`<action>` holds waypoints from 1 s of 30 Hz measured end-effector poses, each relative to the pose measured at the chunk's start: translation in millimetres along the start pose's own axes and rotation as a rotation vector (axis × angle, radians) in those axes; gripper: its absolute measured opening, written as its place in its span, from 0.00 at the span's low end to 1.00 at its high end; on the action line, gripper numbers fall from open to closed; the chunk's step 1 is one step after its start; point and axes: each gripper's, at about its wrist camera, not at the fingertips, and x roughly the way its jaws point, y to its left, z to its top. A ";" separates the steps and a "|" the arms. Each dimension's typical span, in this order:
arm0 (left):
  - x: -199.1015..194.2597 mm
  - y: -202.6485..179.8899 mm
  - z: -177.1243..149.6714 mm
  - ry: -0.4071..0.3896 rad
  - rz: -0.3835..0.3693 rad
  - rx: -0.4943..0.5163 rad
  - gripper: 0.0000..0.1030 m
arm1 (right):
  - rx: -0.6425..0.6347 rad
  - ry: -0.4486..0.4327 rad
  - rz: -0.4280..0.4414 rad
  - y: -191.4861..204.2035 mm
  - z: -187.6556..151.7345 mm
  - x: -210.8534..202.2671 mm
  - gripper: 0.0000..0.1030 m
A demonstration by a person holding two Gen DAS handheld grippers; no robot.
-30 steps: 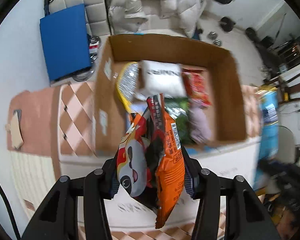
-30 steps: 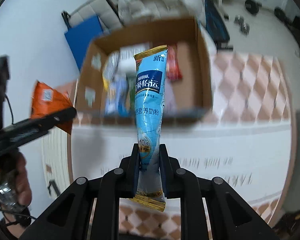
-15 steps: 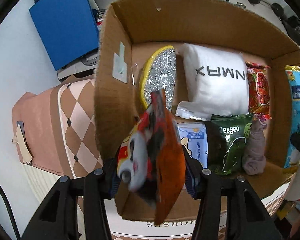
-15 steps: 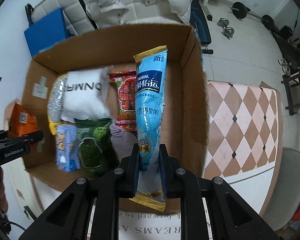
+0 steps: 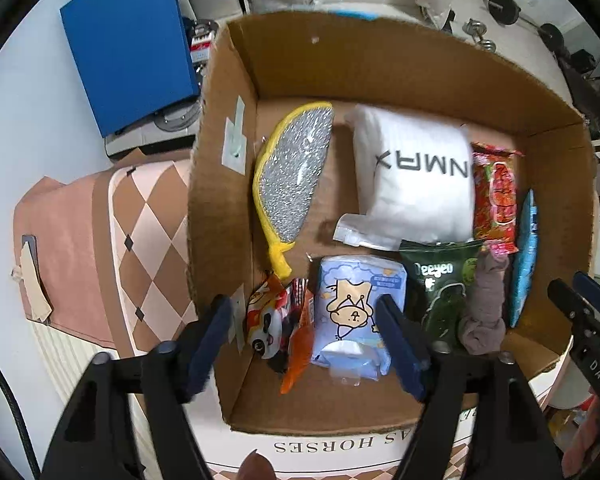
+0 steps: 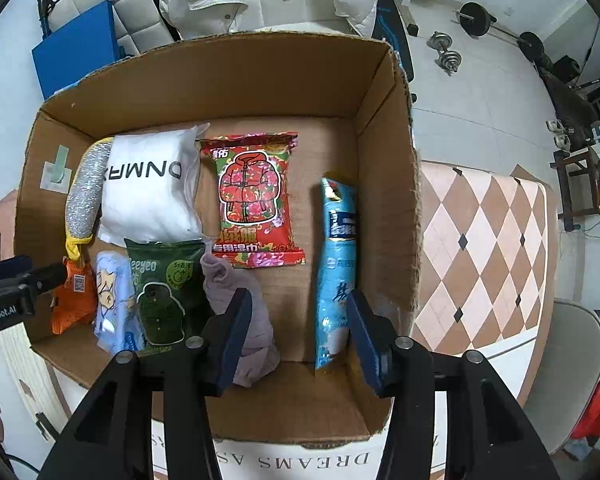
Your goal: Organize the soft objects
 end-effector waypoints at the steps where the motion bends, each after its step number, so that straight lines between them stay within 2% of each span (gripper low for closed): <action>1: -4.1 -1.0 -1.1 -0.014 0.001 0.002 0.82 | 0.000 -0.003 0.003 0.2 -1.1 -2.6 0.53; 3: -13.9 -5.0 -9.0 -0.048 0.002 0.007 0.87 | -0.004 -0.012 0.009 1.2 -5.1 -9.0 0.59; 6: -22.4 -10.6 -22.0 -0.098 -0.018 -0.003 0.99 | -0.009 -0.028 0.016 3.4 -14.2 -18.8 0.74; 8: -24.0 -12.9 -30.3 -0.113 -0.031 -0.002 0.99 | -0.007 -0.033 -0.003 4.9 -21.7 -22.3 0.86; 16: -21.7 -17.2 -61.8 -0.123 -0.037 -0.018 0.99 | 0.010 -0.017 0.013 4.5 -55.4 -17.3 0.94; 18: -21.6 -18.9 -69.3 -0.126 -0.030 -0.021 0.99 | 0.016 -0.014 0.027 5.5 -61.7 -17.1 1.00; 24: -23.7 -22.7 -82.9 -0.134 -0.025 -0.031 0.99 | 0.028 -0.013 0.030 6.2 -72.6 -20.2 1.00; 30: -41.8 -23.9 -97.1 -0.181 -0.034 -0.053 0.99 | 0.032 -0.045 0.021 3.8 -78.7 -37.4 1.00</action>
